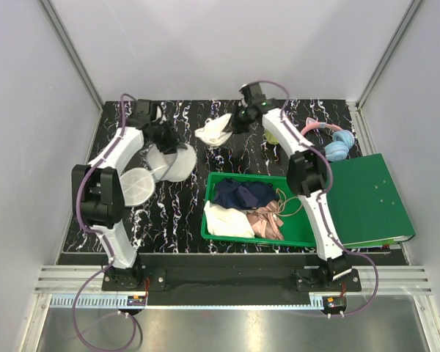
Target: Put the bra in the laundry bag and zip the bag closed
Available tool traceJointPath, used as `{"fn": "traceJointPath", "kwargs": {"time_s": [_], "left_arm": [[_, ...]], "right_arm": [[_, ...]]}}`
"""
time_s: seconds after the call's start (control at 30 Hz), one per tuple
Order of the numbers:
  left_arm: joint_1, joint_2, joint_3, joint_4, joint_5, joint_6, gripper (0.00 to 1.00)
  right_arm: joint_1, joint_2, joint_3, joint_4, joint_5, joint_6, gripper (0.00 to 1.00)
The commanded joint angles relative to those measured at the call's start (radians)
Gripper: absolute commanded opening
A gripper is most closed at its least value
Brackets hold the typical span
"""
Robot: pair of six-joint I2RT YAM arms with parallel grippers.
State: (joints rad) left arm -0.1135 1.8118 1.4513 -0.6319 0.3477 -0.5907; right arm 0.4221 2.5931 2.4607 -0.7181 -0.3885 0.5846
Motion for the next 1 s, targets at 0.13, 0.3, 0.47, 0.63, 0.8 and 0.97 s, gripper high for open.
{"fn": "traceJointPath", "kwargs": {"time_s": [0.13, 0.3, 0.47, 0.63, 0.8, 0.97], "left_arm": [[-0.048, -0.237, -0.078, -0.041, 0.013, -0.006, 0.99], [0.107, -0.486, -0.360, -0.074, -0.050, 0.006, 0.93], [0.354, -0.482, -0.508, -0.112, -0.089, -0.109, 0.90], [0.429, -0.459, -0.523, -0.121, -0.206, -0.167, 0.90], [0.443, -0.352, -0.488, -0.108, -0.231, -0.193, 0.85], [0.446, -0.214, -0.471, -0.045, -0.240, -0.193, 0.78]], "right_arm": [[-0.019, -0.267, 0.102, -0.162, 0.123, -0.137, 0.00], [0.001, -0.291, 0.156, -0.222, 0.111, -0.204, 0.00], [0.102, -0.288, 0.198, -0.216, 0.082, -0.207, 0.00], [0.213, -0.263, 0.245, -0.208, 0.079, -0.181, 0.00], [0.306, -0.200, 0.300, -0.193, 0.091, -0.200, 0.00], [0.342, -0.130, 0.325, -0.164, 0.066, -0.187, 0.00]]}}
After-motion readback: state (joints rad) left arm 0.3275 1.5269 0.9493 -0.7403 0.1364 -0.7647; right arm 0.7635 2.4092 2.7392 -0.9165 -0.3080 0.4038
